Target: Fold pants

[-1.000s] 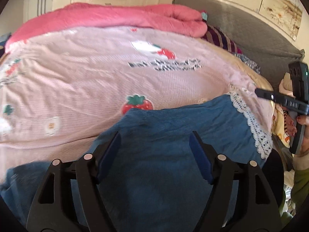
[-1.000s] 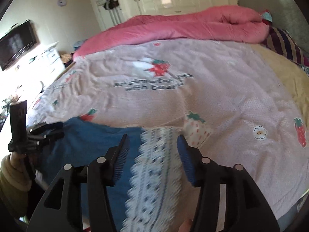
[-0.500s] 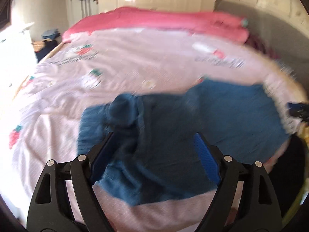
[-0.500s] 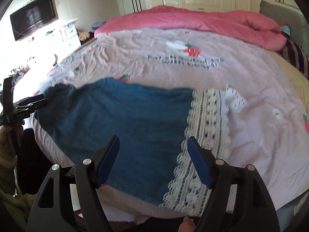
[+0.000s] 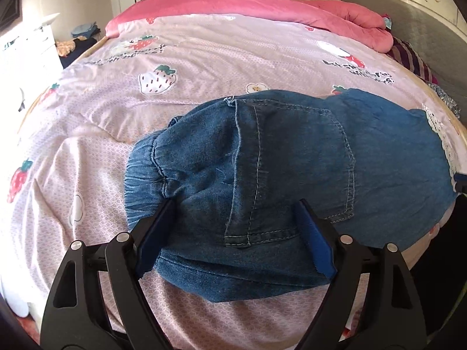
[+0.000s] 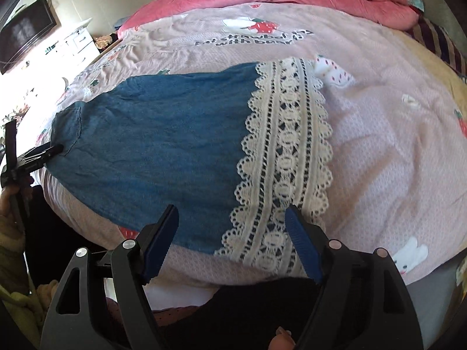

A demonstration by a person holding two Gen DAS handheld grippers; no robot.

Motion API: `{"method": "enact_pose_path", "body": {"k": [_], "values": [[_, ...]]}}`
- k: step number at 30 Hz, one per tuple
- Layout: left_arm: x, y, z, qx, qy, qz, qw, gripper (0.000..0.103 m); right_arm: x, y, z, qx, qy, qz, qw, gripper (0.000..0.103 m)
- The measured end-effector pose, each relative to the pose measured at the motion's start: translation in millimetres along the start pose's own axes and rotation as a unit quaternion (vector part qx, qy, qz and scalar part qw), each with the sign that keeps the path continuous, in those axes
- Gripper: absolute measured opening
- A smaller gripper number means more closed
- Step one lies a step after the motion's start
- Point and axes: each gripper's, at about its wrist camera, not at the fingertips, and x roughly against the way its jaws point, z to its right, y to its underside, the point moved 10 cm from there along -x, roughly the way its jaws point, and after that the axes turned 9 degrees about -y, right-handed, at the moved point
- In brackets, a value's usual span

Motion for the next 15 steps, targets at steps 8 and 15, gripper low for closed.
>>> {"method": "enact_pose_path", "body": {"k": [8,15], "values": [[1,-3,-1,0.009,0.011,0.013,0.9998,0.077,2,2,-2,-0.010,-0.011,0.016,1.000,0.081],[51,-18,7,0.008,0.019,0.057,0.9982,0.078,35,-24,4,-0.056,-0.053,0.065,0.995,0.081]]}}
